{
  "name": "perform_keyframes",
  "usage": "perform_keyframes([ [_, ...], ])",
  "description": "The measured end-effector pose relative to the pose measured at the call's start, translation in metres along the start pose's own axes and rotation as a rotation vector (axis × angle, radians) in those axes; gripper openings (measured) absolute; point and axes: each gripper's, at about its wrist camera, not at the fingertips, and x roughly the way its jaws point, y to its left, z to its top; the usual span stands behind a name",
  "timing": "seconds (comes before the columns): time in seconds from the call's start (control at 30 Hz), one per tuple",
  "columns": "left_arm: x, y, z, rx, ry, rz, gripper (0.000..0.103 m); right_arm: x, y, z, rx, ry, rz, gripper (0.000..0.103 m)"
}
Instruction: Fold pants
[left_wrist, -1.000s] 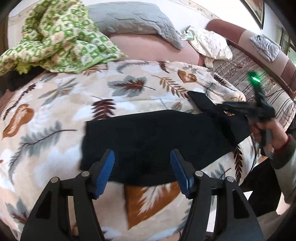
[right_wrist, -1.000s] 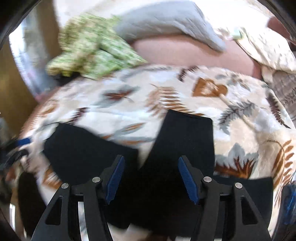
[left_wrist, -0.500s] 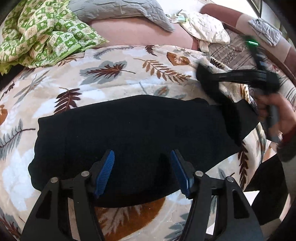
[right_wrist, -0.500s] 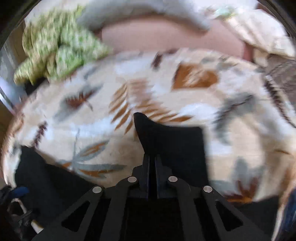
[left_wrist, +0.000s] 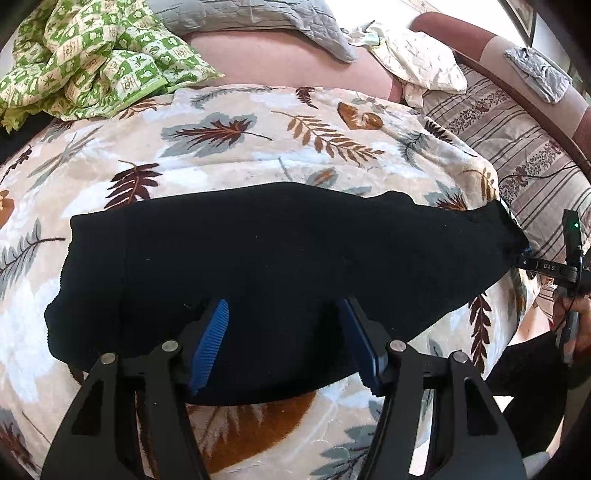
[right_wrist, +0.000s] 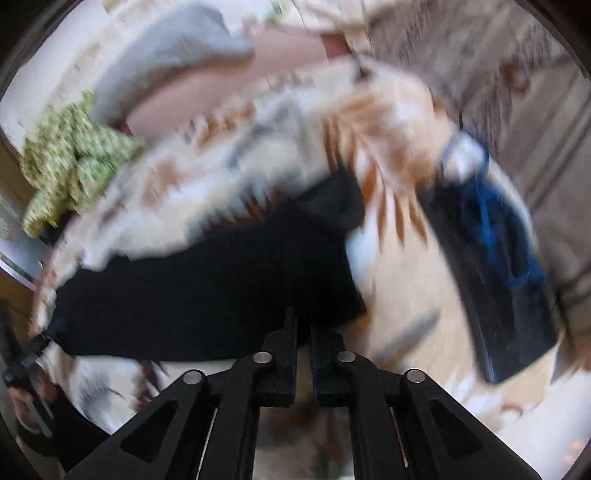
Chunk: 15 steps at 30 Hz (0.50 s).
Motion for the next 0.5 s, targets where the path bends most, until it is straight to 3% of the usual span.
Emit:
perform_keyframes([
  [0.17, 0.000, 0.000, -0.001, -0.005, -0.002, -0.005, 0.062, -0.038, 0.014, 0.002, -0.045, -0.098, -0.029, 0.043],
  [0.23, 0.001, -0.001, -0.002, -0.011, 0.000, -0.005, 0.064, -0.048, 0.031, 0.011, -0.103, -0.140, 0.043, 0.043],
  [0.33, 0.003, -0.002, -0.005, -0.014, -0.006, -0.005, 0.067, -0.043, 0.071, 0.023, -0.208, -0.143, 0.176, 0.052],
  [0.5, 0.003, -0.001, -0.006, 0.001, -0.006, -0.003, 0.067, 0.015, 0.167, 0.048, -0.376, -0.056, 0.354, 0.053],
])
